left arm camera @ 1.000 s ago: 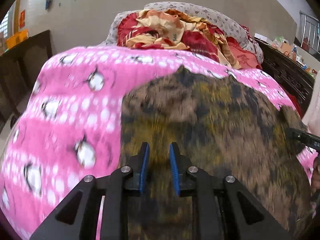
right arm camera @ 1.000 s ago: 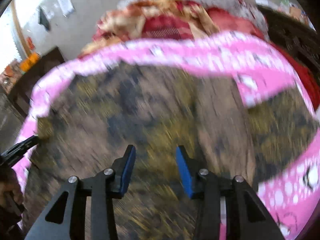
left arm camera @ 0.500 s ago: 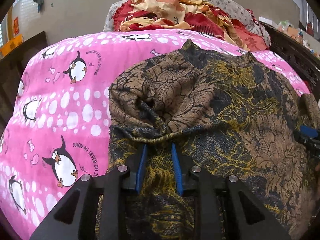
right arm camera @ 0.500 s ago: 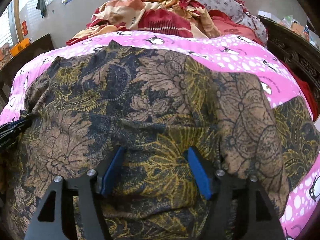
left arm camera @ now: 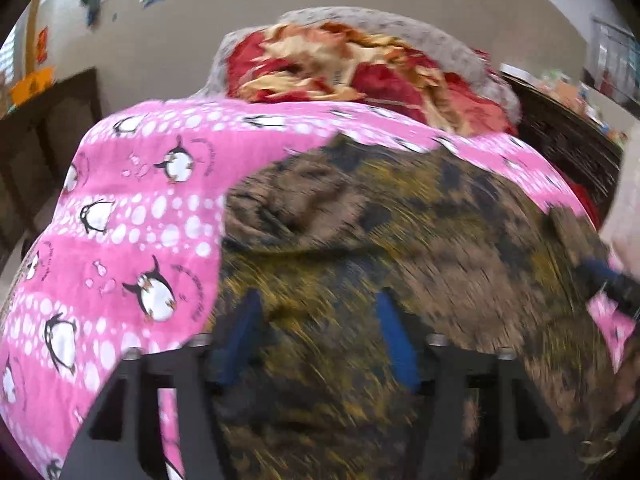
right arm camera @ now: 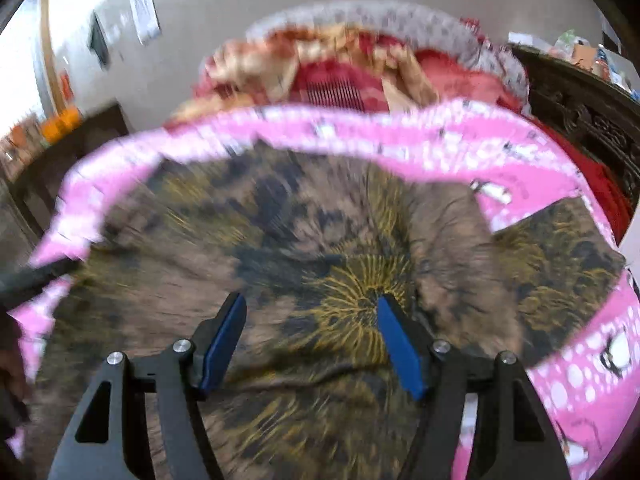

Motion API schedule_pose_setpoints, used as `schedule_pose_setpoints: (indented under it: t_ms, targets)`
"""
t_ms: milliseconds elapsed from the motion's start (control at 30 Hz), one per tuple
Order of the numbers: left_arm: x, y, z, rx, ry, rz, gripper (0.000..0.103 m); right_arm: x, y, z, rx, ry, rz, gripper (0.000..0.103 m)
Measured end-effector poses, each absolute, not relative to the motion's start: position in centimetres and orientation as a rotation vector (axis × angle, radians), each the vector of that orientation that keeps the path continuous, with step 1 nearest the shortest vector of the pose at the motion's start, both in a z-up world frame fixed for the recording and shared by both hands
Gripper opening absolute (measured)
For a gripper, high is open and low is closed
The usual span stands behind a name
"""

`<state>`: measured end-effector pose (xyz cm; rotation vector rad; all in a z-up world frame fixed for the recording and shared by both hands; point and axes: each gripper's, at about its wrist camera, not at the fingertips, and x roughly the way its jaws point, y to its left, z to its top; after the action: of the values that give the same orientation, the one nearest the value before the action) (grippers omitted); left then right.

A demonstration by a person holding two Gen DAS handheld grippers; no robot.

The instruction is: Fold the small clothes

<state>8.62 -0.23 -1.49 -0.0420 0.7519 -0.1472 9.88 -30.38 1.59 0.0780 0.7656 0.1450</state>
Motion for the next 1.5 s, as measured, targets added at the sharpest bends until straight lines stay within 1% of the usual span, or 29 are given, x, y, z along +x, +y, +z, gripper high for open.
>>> schedule_pose_setpoints:
  t_ms: [67,133,233,367,567,700,733,767,800,867,900,1000,1067,1233,1300,1333,1400,1433,1467,1500]
  targets:
    - [7.5,-1.5,-3.5,0.022,0.769,-0.192,0.047,7.7,-31.2,2.7,0.074,0.741,0.141,0.073]
    - [7.6,-2.6,-5.9,0.09,0.861,-0.193,0.049,5.8,-32.6,3.1,0.065,0.737,0.115,0.073]
    - [8.3,-2.0,-5.6,0.044,0.862,-0.185,0.056,3.4,-34.8,3.1,0.065,0.738,0.071,0.073]
    - [8.6,-1.4,-5.5,0.007,0.872,-0.204,0.057,-0.3,-39.9,2.6,0.112,0.737,-0.029,0.074]
    - [8.9,-0.9,-5.4,0.001,0.878,-0.208,0.059,-3.8,-49.4,-0.7,0.3,0.825,-0.263,0.074]
    - [8.8,-1.2,-5.8,-0.007,0.881,-0.217,0.061,-5.1,-51.2,-2.5,0.382,0.831,-0.283,0.074]
    - [8.8,-1.3,-5.8,-0.005,0.881,-0.216,0.061,-5.2,-51.0,-2.8,0.369,0.817,-0.283,0.077]
    - [8.9,-1.3,-5.8,-0.005,0.882,-0.217,0.061,-5.2,-50.6,-3.1,0.346,0.803,-0.283,0.084]
    - [8.9,-1.3,-5.8,-0.007,0.881,-0.218,0.061,-5.1,-50.1,-3.4,0.321,0.795,-0.28,0.087]
    - [8.9,-1.3,-5.8,-0.007,0.881,-0.218,0.061,-4.7,-48.8,-4.0,0.242,0.795,-0.288,0.1]
    - [9.0,-1.3,-5.8,-0.006,0.881,-0.217,0.061,-4.4,-48.1,-4.3,0.203,0.813,-0.294,0.103]
    - [9.0,-1.3,-5.8,-0.009,0.881,-0.218,0.061,-2.9,-46.6,-4.7,0.079,0.897,-0.336,0.103]
    - [9.1,-1.3,-5.8,-0.009,0.881,-0.219,0.062,-2.4,-46.9,-4.2,0.102,0.919,-0.333,0.103]
    - [9.1,-1.5,-5.8,-0.003,0.881,-0.214,0.062,-1.7,-49.8,-1.8,0.245,0.812,-0.312,0.102]
    - [9.1,-1.6,-5.8,0.0,0.881,-0.213,0.063,-1.1,-52.1,-0.8,0.337,0.74,-0.298,0.101]
    - [9.2,-1.5,-5.8,0.0,0.881,-0.214,0.063,-0.9,-53.3,-0.5,0.394,0.703,-0.282,0.1]
    - [9.2,-1.4,-5.9,-0.004,0.881,-0.216,0.063,-0.5,-56.4,-0.4,0.525,0.638,-0.271,0.084]
    - [9.2,-1.4,-5.9,-0.004,0.881,-0.216,0.063,0.0,-58.0,-0.7,0.605,0.614,-0.251,0.07]
    - [9.2,-1.4,-5.9,-0.005,0.881,-0.216,0.063,0.8,-59.2,-1.2,0.661,0.605,-0.219,0.059]
    - [9.2,-1.4,-5.9,-0.006,0.882,-0.217,0.063,1.5,-59.9,-1.5,0.689,0.6,-0.203,0.056]
